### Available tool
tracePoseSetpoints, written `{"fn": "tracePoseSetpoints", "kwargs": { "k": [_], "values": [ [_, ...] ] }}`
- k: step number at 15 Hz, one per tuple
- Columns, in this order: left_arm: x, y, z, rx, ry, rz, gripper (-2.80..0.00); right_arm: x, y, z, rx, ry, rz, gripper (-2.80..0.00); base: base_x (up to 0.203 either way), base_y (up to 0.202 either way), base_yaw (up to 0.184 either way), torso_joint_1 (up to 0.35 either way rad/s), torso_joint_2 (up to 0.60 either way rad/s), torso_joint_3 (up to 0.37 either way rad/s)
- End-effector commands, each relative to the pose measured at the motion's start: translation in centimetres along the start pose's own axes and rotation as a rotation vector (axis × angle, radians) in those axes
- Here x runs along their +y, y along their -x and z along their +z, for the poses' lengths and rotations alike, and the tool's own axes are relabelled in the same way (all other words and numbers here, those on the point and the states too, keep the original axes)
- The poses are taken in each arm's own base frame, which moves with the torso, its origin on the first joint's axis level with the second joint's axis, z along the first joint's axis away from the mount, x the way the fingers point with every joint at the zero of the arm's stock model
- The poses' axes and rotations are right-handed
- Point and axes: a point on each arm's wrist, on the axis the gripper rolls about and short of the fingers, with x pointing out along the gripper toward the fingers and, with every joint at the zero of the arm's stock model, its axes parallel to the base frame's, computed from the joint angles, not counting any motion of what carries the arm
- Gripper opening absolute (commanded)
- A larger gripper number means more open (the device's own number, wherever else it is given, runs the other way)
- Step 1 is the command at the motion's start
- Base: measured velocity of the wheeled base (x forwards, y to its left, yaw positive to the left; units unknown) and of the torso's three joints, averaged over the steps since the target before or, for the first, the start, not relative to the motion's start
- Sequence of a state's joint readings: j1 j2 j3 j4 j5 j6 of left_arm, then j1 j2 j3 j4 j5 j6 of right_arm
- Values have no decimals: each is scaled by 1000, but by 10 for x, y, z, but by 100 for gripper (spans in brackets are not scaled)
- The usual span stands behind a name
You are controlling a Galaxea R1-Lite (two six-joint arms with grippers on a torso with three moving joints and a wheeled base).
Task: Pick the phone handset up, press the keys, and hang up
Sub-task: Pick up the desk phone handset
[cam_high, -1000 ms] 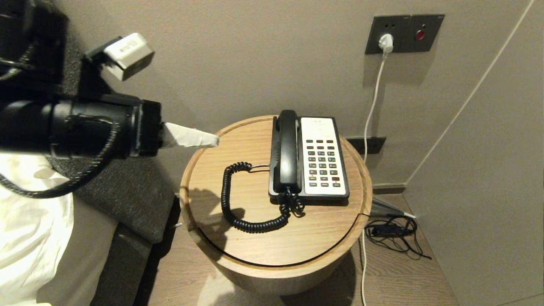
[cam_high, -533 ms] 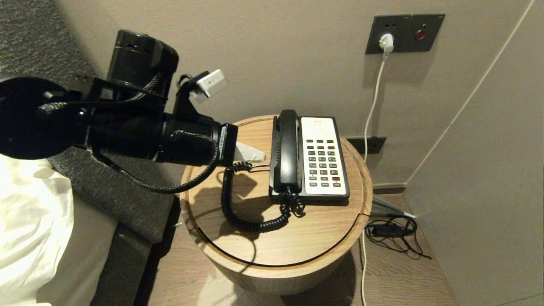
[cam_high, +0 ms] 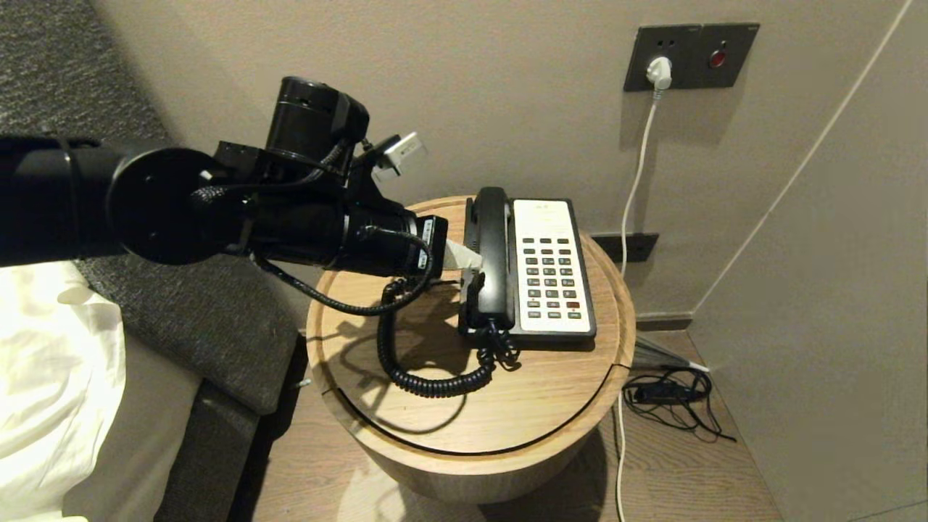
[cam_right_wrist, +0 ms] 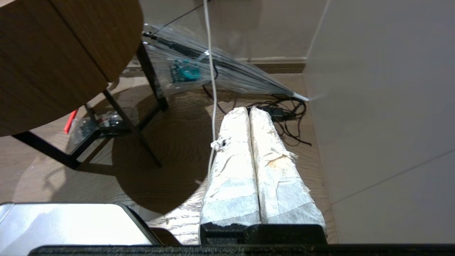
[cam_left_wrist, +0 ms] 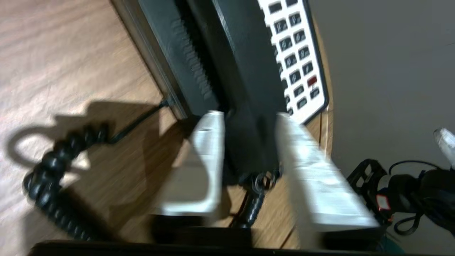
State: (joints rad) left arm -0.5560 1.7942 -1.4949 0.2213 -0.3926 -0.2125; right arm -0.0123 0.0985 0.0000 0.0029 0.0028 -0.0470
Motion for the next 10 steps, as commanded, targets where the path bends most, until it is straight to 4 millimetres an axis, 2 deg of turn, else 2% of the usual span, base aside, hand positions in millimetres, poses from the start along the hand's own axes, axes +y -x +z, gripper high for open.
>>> {"fn": "tracePoseSetpoints", "kwargs": {
  "k": [1,7,10],
  "values": [
    [-1,-2,5,-12,-3,-8,0,0,0,0,1,1,0,-280,0,0,0,0,0,0],
    [3,-13,5,2,-4,-7,0,0,0,0,1,1,0,-280,0,0,0,0,0,0],
    [-2,-23,9,-2,-17,-24,0,0,0,0,1,1,0,-280,0,0,0,0,0,0]
  ]
}}
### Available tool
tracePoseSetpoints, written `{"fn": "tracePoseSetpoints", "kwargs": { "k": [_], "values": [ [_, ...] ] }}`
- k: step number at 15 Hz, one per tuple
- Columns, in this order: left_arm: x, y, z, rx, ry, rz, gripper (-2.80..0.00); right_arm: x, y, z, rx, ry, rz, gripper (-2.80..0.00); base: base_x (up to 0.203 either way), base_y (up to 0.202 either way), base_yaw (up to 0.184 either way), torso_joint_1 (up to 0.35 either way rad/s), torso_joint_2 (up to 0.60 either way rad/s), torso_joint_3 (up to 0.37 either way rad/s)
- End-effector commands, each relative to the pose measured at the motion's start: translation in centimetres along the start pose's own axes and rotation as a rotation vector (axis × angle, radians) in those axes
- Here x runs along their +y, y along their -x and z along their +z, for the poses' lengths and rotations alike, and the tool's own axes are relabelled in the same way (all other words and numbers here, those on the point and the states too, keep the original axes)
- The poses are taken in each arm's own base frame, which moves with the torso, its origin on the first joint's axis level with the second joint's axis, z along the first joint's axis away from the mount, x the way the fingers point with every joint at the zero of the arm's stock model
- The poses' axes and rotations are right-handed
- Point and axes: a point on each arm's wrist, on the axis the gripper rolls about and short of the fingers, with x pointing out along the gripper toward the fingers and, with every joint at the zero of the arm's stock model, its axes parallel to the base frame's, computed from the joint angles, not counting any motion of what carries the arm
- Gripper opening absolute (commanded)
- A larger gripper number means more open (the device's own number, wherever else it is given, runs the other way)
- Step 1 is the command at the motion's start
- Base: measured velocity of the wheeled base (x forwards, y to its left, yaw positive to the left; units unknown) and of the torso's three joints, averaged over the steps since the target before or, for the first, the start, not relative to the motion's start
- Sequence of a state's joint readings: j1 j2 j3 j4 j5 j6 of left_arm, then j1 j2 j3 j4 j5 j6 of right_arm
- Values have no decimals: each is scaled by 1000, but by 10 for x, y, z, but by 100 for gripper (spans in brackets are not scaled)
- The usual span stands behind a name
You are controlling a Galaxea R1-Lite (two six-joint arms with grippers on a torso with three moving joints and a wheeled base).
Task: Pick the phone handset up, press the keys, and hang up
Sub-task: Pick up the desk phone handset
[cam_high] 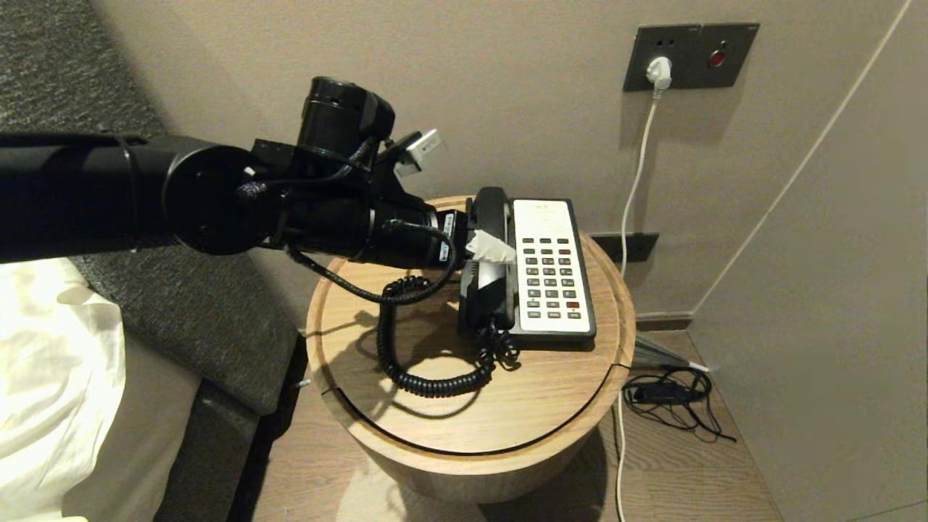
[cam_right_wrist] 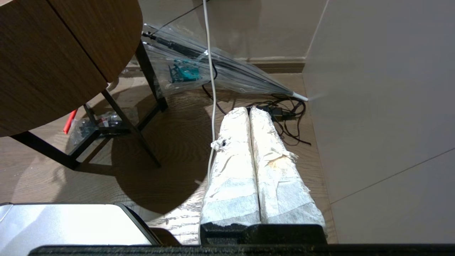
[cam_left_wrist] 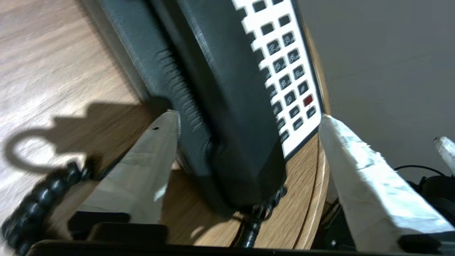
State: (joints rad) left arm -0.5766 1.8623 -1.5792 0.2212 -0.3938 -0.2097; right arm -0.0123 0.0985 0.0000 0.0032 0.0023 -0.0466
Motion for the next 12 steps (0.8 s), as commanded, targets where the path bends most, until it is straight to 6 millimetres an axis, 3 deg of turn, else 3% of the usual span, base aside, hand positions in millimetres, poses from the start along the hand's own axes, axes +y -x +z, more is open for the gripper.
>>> {"fn": "tracePoseSetpoints", "kwargs": {
  "k": [1,12],
  "values": [
    [-1,-5,2,-2,-1,-8,0,0,0,0,1,1,1,-280,0,0,0,0,0,0],
    [8,-28,1,-17,-8,-14,0,0,0,0,1,1,1,-280,0,0,0,0,0,0]
  ]
}}
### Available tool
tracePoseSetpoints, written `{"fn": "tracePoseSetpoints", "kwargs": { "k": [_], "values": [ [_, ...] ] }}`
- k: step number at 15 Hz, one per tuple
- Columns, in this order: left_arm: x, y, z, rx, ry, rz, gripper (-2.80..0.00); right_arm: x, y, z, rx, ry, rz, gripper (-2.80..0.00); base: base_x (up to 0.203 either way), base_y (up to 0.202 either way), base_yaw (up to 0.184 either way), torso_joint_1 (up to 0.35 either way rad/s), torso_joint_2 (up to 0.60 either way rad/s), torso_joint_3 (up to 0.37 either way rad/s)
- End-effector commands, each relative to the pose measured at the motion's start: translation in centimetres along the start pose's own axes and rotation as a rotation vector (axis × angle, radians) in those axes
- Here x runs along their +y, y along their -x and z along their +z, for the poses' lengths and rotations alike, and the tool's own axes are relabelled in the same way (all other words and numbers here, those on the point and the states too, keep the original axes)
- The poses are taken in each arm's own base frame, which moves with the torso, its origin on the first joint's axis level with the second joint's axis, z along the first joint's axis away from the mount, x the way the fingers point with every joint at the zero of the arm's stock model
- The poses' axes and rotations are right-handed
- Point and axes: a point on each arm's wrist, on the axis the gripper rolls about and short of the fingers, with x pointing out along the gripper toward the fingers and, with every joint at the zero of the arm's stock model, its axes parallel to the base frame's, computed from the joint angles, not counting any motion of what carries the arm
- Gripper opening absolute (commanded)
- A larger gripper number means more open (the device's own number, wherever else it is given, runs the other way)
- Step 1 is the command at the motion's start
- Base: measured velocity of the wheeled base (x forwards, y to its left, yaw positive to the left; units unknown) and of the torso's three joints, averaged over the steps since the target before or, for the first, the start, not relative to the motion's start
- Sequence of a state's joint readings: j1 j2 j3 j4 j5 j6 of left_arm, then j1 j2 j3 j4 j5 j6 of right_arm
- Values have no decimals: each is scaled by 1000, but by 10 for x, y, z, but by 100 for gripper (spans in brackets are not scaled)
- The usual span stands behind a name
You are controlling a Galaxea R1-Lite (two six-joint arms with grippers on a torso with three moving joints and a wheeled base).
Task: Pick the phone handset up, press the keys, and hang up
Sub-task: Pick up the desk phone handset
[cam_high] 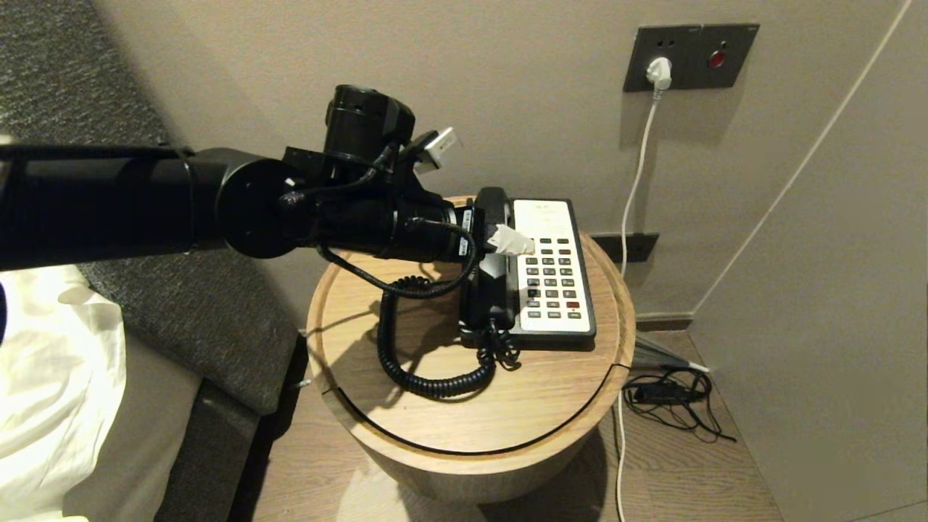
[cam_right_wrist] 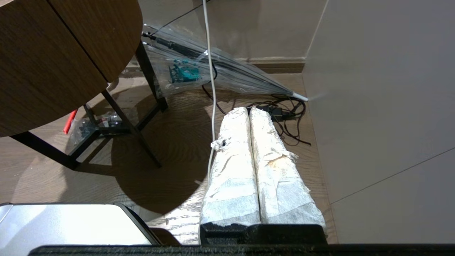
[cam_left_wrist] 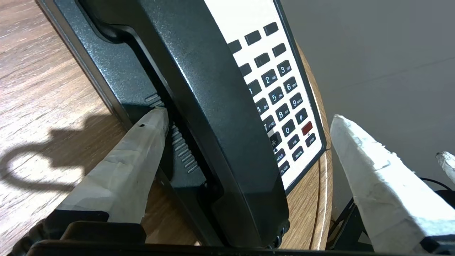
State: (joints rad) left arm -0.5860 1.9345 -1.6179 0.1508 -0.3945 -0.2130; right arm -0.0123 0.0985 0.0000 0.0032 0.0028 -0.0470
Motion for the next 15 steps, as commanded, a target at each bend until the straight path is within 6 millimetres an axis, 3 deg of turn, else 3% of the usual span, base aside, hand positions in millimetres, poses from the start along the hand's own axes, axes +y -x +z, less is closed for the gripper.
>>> {"fn": "tracePoseSetpoints", "kwargs": {
  "k": [1,6,7,15],
  "values": [
    [2,-4,-2,13,7,2,0,0,0,0,1,1,0,-280,0,0,0,0,0,0],
    [5,-8,-7,33,19,5,0,0,0,0,1,1,0,-280,0,0,0,0,0,0],
    [6,-10,-8,36,20,5,-280,0,0,0,1,1,0,-280,0,0,0,0,0,0],
    [7,-12,-11,47,25,6,-280,0,0,0,1,1,0,-280,0,0,0,0,0,0]
  ]
}}
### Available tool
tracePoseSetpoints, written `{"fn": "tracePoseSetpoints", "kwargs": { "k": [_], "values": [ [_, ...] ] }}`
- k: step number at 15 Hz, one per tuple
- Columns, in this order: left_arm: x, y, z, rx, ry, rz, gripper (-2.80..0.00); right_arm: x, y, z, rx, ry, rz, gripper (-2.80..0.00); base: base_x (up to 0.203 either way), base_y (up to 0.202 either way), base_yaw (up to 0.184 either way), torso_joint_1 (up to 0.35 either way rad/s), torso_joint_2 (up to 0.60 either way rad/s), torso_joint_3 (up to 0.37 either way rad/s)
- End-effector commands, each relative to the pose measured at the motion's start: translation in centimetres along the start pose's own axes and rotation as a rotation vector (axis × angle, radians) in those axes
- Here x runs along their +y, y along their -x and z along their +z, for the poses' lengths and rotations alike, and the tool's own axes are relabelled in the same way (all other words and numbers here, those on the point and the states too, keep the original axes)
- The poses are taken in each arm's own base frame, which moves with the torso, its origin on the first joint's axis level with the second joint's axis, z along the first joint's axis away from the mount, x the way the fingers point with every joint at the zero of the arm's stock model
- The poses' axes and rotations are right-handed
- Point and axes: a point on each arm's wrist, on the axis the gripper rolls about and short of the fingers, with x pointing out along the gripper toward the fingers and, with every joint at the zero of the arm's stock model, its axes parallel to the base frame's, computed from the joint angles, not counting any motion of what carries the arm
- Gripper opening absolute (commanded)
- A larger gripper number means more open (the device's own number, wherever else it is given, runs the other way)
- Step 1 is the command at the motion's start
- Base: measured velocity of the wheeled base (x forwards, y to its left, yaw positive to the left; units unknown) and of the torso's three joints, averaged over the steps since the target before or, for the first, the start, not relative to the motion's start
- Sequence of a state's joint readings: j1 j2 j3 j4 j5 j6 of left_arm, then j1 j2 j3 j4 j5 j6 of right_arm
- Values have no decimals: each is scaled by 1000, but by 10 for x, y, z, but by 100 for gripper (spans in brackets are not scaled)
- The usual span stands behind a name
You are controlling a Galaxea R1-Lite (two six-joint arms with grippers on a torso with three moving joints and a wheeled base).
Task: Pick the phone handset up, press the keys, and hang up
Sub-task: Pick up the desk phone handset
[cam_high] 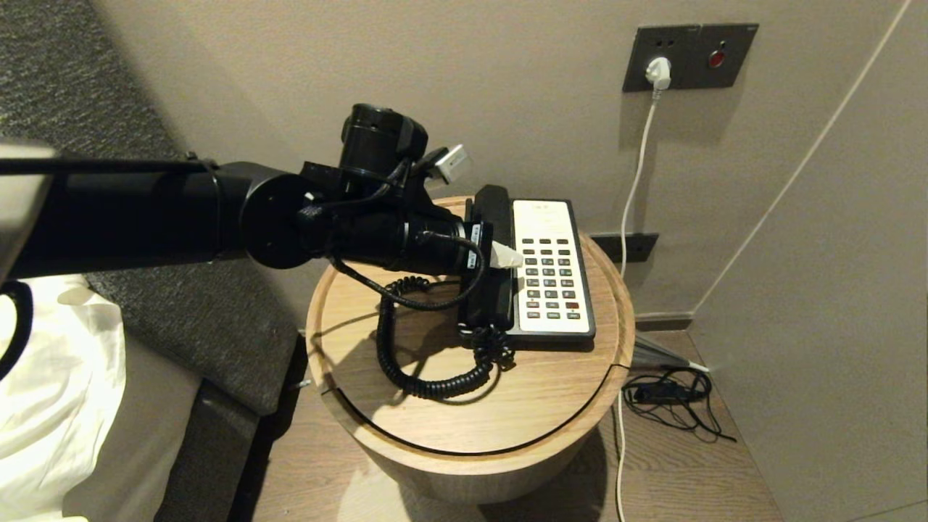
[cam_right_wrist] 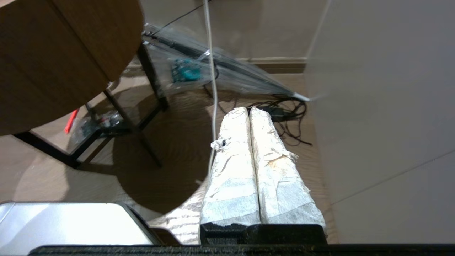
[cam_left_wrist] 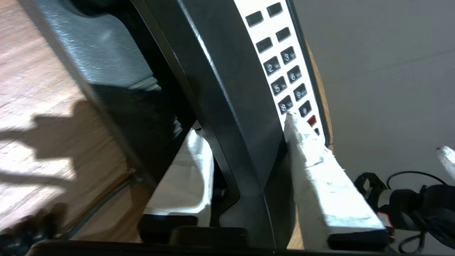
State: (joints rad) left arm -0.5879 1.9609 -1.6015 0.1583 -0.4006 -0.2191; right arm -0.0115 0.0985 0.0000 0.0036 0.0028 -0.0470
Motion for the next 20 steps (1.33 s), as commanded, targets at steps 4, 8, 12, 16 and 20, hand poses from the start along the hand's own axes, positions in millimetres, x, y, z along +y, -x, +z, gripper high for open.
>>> {"fn": "tracePoseSetpoints", "kwargs": {
  "k": [4,8,12,16,20],
  "values": [
    [-1,6,2,-13,0,2,-280,0,0,0,1,0,0,-280,0,0,0,0,0,0],
    [-7,20,12,-55,26,-15,-280,0,0,0,1,0,0,-280,0,0,0,0,0,0],
    [-22,43,27,-123,134,-58,-280,0,0,0,1,0,0,-280,0,0,0,0,0,0],
    [-33,67,31,-159,162,-75,-280,0,0,0,1,0,0,-280,0,0,0,0,0,0],
    [-39,82,28,-172,178,-79,-280,0,0,0,0,1,0,-280,0,0,0,0,0,0]
  ]
}}
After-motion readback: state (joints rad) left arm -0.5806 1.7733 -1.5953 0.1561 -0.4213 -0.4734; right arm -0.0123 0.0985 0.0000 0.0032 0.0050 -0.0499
